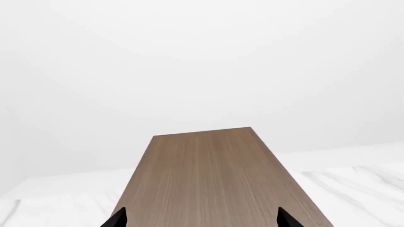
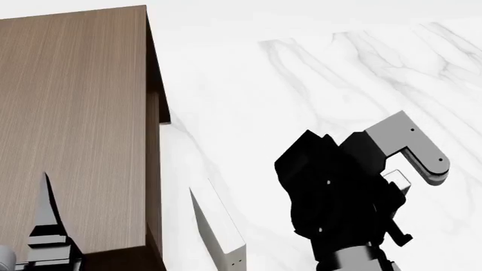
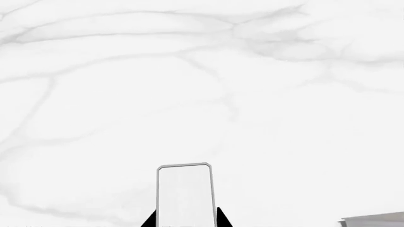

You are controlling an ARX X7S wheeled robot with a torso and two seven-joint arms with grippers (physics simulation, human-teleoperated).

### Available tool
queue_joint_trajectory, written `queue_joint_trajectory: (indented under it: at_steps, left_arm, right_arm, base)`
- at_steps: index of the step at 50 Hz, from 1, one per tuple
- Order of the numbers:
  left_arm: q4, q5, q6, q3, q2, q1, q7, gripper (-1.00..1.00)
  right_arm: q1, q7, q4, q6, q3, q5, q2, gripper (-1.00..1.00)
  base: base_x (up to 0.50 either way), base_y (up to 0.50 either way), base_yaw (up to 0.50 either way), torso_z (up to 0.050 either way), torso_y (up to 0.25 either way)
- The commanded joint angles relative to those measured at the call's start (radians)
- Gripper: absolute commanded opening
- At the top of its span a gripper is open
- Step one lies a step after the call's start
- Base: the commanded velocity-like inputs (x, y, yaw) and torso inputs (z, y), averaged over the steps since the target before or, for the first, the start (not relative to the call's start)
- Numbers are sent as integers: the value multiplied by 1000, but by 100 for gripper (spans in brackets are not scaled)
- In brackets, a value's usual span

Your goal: Pick up the book in the middle and place it on the cabinet shelf.

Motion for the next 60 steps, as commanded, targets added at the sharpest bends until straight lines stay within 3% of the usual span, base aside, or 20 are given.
queue_joint_trajectory:
  at_steps: [1,15,27,35,39,50,60]
  left_arm:
    - [-8,-45,65,-30,9,5,33,100]
    - [-20,-75,78,-9,-19,-3,-8,100]
    - [-13,-105,78,-7,-42,-8,-37,100]
    - [-17,-124,88,2,-60,-10,-59,100]
    - [-15,-137,89,-4,-61,-9,-65,100]
    - [-7,-149,89,0,-71,-11,-81,100]
    - [-10,-164,90,0,-80,-15,-92,100]
  right_arm:
    - [1,-45,-59,13,21,-44,0,-100]
    - [14,-123,-408,-199,-46,-182,48,-100]
    - [47,-240,-553,-322,-81,-250,71,-100]
    - [32,-414,-568,-455,1,-128,13,-100]
    - [45,-484,-594,-447,21,-44,0,-100]
    - [94,-693,-699,-309,45,258,-20,-100]
    - [134,-659,-736,-170,24,454,-22,-100]
  base:
    - [0,0,0,0,0]
    - [0,0,0,0,0]
    - [0,0,0,0,0]
    - [0,0,0,0,2]
    - [0,0,0,0,0]
    - [0,0,0,0,2]
    - [0,0,0,0,1]
